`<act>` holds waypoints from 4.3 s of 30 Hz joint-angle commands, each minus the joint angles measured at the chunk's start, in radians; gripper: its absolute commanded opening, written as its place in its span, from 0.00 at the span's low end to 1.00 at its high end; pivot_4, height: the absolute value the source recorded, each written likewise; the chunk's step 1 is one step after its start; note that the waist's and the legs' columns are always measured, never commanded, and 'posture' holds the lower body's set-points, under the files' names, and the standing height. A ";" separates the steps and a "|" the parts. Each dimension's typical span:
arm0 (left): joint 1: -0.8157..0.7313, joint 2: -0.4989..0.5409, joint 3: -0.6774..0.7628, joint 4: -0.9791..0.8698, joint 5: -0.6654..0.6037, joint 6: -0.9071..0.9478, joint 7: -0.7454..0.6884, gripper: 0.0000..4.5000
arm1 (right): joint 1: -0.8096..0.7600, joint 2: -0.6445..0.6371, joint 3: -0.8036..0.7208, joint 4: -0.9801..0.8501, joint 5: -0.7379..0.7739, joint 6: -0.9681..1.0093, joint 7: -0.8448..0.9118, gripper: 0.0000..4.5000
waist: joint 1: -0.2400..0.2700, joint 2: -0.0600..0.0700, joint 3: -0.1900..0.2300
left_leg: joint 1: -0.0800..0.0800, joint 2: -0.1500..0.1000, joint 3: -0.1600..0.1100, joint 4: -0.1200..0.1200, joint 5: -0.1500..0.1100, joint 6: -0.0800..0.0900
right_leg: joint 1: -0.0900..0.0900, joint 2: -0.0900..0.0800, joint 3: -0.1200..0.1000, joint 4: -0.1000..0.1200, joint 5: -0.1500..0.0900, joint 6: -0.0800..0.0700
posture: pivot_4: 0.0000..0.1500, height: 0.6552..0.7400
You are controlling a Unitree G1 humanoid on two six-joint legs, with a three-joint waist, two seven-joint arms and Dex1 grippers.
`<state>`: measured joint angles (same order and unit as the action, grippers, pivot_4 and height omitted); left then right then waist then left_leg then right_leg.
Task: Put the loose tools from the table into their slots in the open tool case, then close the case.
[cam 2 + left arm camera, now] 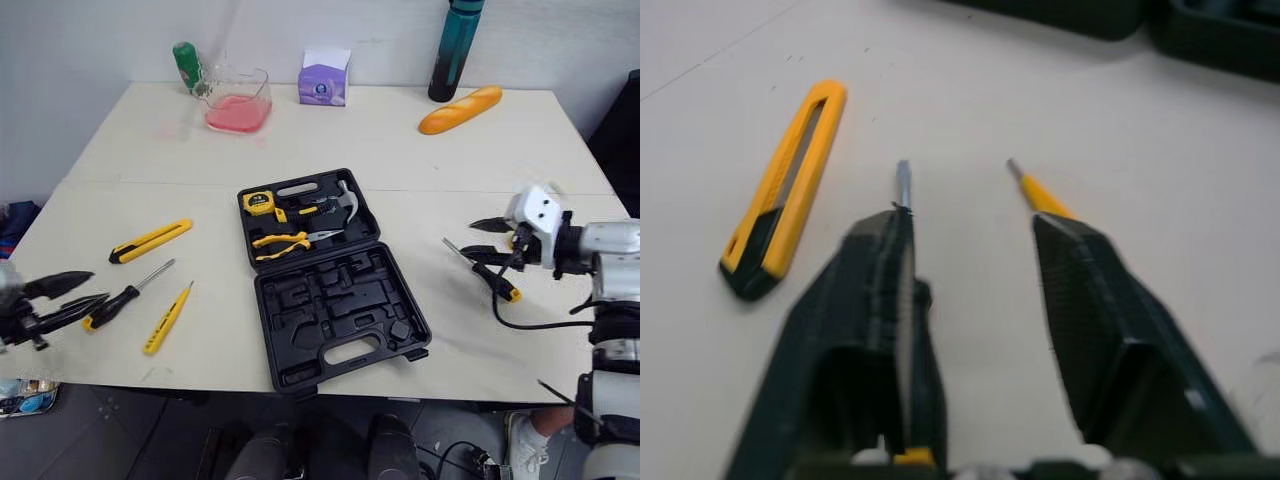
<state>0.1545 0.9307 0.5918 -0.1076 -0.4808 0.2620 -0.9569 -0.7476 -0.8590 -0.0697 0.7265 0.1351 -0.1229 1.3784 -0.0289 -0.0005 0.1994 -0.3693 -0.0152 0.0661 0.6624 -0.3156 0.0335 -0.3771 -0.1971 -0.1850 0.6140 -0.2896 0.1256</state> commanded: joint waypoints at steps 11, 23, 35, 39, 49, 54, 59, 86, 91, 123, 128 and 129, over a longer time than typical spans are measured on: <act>-0.241 -0.204 -0.391 -0.192 0.061 0.221 0.247 0.00 | -0.084 0.206 0.130 0.026 -0.101 -0.016 -0.201 0.01 | 0.002 0.000 0.000 | -0.001 0.000 -0.001 0.001 0.000 0.000 | 0.001 0.002 0.000 0.000 0.000 0.000 | 1.00 1.00; -0.364 -0.312 -0.544 -0.139 0.133 0.376 0.377 0.00 | -0.149 0.272 0.173 0.168 -0.166 -0.109 -0.262 0.01 | 0.000 -0.001 0.000 | -0.001 0.003 -0.001 0.002 0.000 -0.001 | 0.001 0.008 0.001 -0.002 0.000 0.000 | 1.00 1.00; -0.459 -0.387 -0.619 -0.057 0.181 0.337 0.366 0.00 | -0.161 0.322 0.181 0.163 -0.164 -0.147 -0.263 0.01 | 0.003 -0.001 0.000 | -0.002 0.005 -0.001 0.003 0.000 -0.002 | 0.001 0.013 0.008 -0.004 0.000 0.000 | 1.00 1.00; -0.478 -0.400 -0.625 -0.036 0.189 0.334 0.360 0.00 | -0.139 0.335 0.174 0.115 -0.136 -0.139 -0.229 0.01 | 0.003 -0.001 0.000 | -0.001 0.005 -0.001 0.003 0.000 -0.002 | 0.001 0.013 0.009 -0.003 0.000 0.000 | 1.00 1.00; -0.588 -0.424 -0.668 0.087 0.242 0.272 0.290 0.00 | -0.072 0.311 0.176 0.003 -0.122 -0.055 -0.194 0.01 | 0.012 -0.001 0.000 | -0.001 0.005 -0.002 0.004 0.000 -0.003 | 0.001 0.013 0.010 -0.003 0.000 0.000 | 1.00 1.00; -0.649 -0.439 -0.700 0.146 0.272 0.238 0.247 0.00 | 0.002 0.274 0.168 -0.107 -0.101 -0.004 -0.169 0.01 | 0.032 -0.001 0.000 | -0.002 0.005 -0.002 0.004 0.000 -0.003 | 0.001 0.014 0.010 -0.003 0.000 0.000 | 1.00 1.00; -0.684 -0.452 -0.728 0.197 0.296 0.202 0.199 0.00 | 0.099 0.208 0.150 -0.263 -0.065 0.074 -0.122 0.01 | 0.042 -0.001 0.000 | -0.002 0.005 -0.002 0.004 0.000 -0.003 | 0.001 0.014 0.010 -0.004 0.000 0.000 | 1.00 1.00; -0.580 -0.315 -0.590 0.082 0.299 0.148 0.130 0.00 | 0.172 0.050 0.068 -0.339 -0.031 0.111 -0.151 0.01 | 0.040 -0.001 0.000 | -0.002 0.005 -0.002 0.003 0.000 -0.002 | 0.001 0.014 0.010 -0.006 0.001 0.001 | 1.00 1.00; -0.495 -0.175 -0.454 0.000 0.226 0.208 0.078 0.00 | 0.194 -0.085 -0.007 -0.300 0.016 0.085 -0.088 0.01 | 0.028 -0.001 0.000 | -0.003 0.006 -0.002 0.002 0.000 -0.002 | 0.001 0.015 0.010 -0.008 0.001 0.001 | 1.00 1.00; -0.229 0.304 0.232 1.081 0.210 -0.386 0.149 1.00 | 0.185 -0.477 -0.236 0.362 -0.076 -0.203 -0.449 0.99 | -0.007 0.003 0.003 | -0.001 0.010 0.009 -0.001 -0.005 -0.005 | -0.007 0.016 0.019 -0.004 -0.001 -0.001 | 1.00 1.00; -0.245 0.304 0.201 1.120 0.198 -0.416 0.122 1.00 | 0.158 -0.461 -0.218 0.391 -0.078 -0.219 -0.435 0.99 | -0.009 0.003 0.003 | -0.002 0.010 0.016 -0.001 -0.006 -0.004 | -0.013 0.015 0.025 0.000 -0.001 -0.001 | 1.00 1.00; -0.244 0.303 0.195 1.121 0.195 -0.422 0.109 1.00 | 0.150 -0.447 -0.222 0.390 -0.066 -0.216 -0.420 0.99 | -0.009 0.003 0.003 | -0.002 0.010 0.016 -0.001 -0.006 -0.004 | -0.014 0.015 0.025 0.000 -0.001 -0.001 | 1.00 1.00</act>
<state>-0.0860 1.2004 0.7798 1.0048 -0.2689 -0.1366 -0.8341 -0.5794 -1.2968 -0.2790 1.1124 0.0497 -0.3274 0.9481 -0.0379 0.0023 0.2021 -0.3713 -0.0050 0.0834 0.6613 -0.3213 0.0291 -0.3914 -0.1816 -0.1595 0.6145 -0.2901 0.1247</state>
